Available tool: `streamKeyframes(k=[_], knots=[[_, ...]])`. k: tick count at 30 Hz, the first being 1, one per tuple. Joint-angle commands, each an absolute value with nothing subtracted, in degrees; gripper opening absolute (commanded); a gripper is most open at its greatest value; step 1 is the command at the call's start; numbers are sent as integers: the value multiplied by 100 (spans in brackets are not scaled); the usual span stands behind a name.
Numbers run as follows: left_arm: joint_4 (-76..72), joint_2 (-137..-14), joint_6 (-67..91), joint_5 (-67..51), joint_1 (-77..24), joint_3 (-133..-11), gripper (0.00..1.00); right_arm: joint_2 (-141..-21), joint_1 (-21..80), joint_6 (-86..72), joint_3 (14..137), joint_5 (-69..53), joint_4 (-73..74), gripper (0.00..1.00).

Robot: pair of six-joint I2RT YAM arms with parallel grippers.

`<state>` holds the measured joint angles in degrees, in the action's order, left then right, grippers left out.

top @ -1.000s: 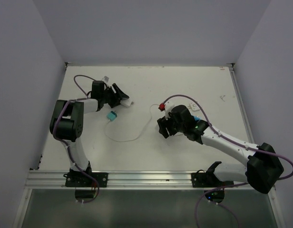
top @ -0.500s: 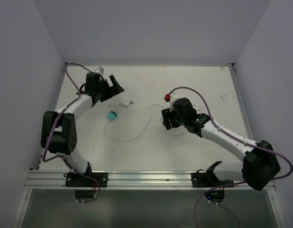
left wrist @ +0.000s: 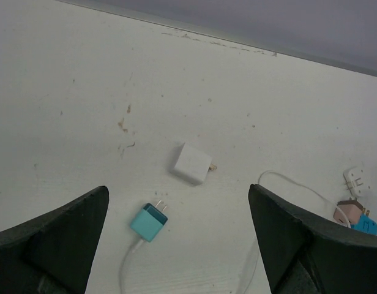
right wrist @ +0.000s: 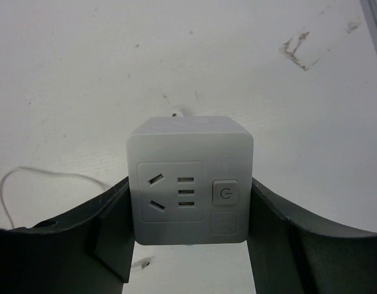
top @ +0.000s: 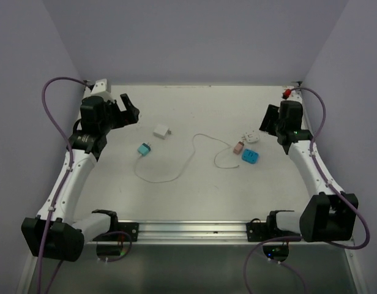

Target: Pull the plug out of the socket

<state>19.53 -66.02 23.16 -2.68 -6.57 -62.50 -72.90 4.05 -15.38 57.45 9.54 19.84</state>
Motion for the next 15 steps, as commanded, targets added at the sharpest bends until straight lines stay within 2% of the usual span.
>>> streamKeyframes(k=[1, 7, 15], knots=[[2434, -6329, 1995, -44, -668, -5951, 100, -7321, 19, -2039, 5950, 897, 1803, 0], [2426, -5977, 2013, -96, -668, -5704, 100, -8120, -650, -2329, 6222, 1441, 1855, 0], [2531, -5818, 1986, -70, -677, -5827, 100, -9069, -896, -2189, 6653, 1802, 1732, 0]])
